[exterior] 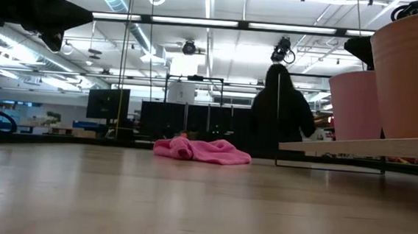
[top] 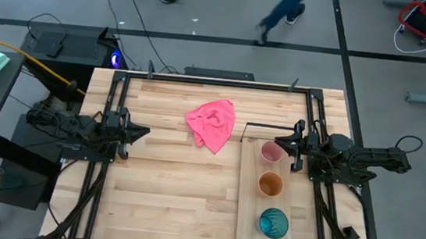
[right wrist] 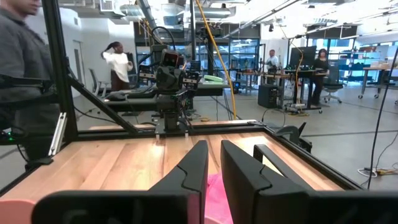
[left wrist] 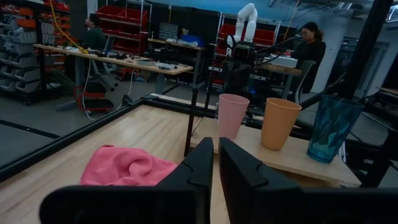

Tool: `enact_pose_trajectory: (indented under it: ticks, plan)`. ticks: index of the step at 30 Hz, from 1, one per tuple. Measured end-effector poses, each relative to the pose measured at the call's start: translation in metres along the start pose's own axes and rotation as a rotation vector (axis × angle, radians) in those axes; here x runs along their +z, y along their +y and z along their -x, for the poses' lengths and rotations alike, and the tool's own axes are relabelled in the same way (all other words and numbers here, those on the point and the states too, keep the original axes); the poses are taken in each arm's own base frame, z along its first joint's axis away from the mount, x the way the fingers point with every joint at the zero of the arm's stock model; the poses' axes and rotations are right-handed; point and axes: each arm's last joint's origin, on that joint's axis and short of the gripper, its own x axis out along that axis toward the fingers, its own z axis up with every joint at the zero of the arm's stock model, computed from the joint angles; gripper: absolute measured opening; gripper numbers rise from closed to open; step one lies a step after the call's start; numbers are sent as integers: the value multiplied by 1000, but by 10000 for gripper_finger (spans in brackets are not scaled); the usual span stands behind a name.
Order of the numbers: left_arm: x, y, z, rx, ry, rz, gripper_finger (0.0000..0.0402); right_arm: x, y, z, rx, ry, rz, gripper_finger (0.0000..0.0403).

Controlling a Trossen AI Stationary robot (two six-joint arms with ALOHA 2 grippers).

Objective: Stack small to large cups/mugs on shelf
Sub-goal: Return to Home Position

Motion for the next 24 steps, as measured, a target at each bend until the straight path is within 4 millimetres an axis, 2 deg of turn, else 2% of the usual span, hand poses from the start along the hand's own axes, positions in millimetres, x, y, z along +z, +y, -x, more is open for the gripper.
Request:
enact_pose_trajectory:
  ticks: [24]
  plan:
    - [0,0,0,0,0,0,37,0,0,0,0,0,0,52]
